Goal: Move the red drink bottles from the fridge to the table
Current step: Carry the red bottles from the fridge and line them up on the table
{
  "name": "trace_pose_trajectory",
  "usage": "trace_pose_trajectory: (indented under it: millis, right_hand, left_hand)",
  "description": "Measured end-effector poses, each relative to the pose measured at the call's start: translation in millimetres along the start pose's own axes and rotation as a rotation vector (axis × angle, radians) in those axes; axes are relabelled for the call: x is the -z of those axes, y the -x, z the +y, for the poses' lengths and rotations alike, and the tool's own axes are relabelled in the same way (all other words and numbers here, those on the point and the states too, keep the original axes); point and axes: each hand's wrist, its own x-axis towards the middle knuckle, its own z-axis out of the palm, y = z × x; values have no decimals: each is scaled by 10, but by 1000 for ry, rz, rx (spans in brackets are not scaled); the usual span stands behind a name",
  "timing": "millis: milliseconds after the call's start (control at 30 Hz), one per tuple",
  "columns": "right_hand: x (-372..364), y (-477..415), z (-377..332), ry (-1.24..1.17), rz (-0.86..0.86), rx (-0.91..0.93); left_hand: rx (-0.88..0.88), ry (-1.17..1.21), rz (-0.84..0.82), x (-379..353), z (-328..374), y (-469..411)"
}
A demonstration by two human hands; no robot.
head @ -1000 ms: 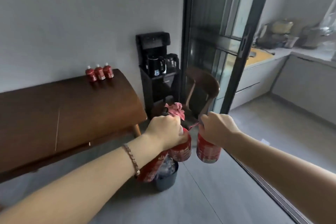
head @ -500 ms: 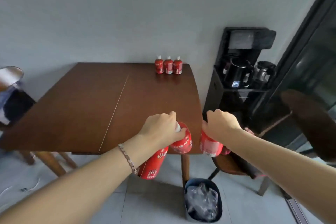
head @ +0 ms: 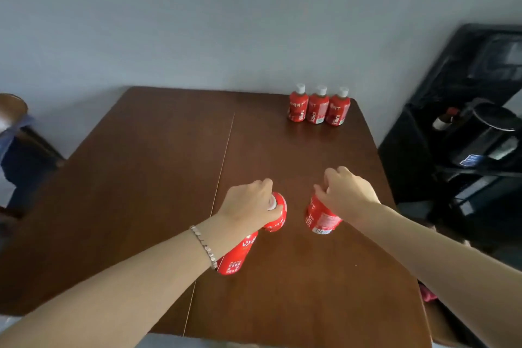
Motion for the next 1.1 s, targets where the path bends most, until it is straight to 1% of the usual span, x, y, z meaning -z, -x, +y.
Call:
trace_pose_trajectory:
  millis: [167, 267, 367, 433, 567, 700, 900, 1033, 1100]
  right_hand:
    - [-78, -881, -249, -117, -43, -87]
    - [-146, -1358, -334, -154, -53, -102]
    - [-183, -1913, -416, -157, -40, -74]
    - [-177, -2389, -484, -142, -33, -16]
    - [-142, -3229, -669, -88, 23, 107]
    - [-192, -3921, -813, -44, 17, 81]
    - [-197, -4440, -727, 19, 24, -49]
    - [-146, -4437, -806, 117, -53, -65]
    - [-34, -4316, -852, 174, -17, -14]
  left_hand:
    - [-20, 50, 13, 56, -627, -849]
    - [1, 126, 13, 58, -849, -1311]
    - [34, 161, 18, 17, -1042, -1784]
    - [66, 178, 5, -20, -1162, -2094]
    - [53, 171, -4, -86, -1338, -2559]
    - [62, 160, 29, -161, -1495, -2907]
    - [71, 192, 43, -242, -1606, -3161]
    - [86, 202, 41, -272, -1626, -3250]
    - [102, 207, 54, -276, -1627, -3266]
